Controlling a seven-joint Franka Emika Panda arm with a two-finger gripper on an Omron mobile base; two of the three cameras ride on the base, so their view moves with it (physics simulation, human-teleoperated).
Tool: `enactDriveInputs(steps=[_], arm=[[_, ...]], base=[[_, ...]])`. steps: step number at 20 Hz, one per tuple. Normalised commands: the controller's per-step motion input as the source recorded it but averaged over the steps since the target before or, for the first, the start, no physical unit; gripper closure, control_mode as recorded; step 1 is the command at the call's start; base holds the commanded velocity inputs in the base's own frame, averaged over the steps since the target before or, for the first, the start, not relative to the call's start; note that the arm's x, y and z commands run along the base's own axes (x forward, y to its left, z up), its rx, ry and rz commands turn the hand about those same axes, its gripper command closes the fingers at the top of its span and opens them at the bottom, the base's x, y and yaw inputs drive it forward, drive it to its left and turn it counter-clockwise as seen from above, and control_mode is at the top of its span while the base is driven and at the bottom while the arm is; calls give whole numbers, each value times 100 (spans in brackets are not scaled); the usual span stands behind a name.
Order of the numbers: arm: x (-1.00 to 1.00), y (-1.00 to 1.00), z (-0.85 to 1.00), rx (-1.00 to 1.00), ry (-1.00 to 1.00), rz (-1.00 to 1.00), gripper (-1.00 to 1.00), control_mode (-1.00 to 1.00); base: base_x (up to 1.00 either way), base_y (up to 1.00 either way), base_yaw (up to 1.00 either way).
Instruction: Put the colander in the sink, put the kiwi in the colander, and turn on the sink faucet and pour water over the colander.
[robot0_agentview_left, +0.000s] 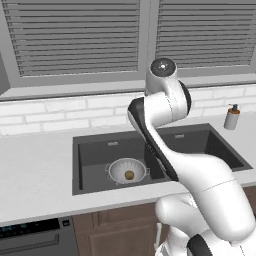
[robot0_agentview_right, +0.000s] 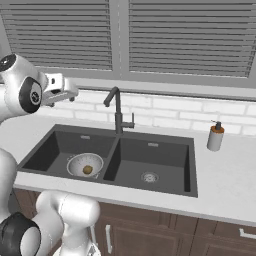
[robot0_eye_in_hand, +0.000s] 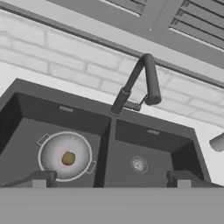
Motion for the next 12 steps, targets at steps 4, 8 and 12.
enactDriveInputs(steps=[4,8,12], arm=[[1,-34,4,-3,-18,-12,-100,-100],[11,-39,0,0,-4,-12,-100,-100],[27,-19,10,3,-1,-10,-100,-100]], base=[[0,0,0],[0,0,0],[0,0,0]])
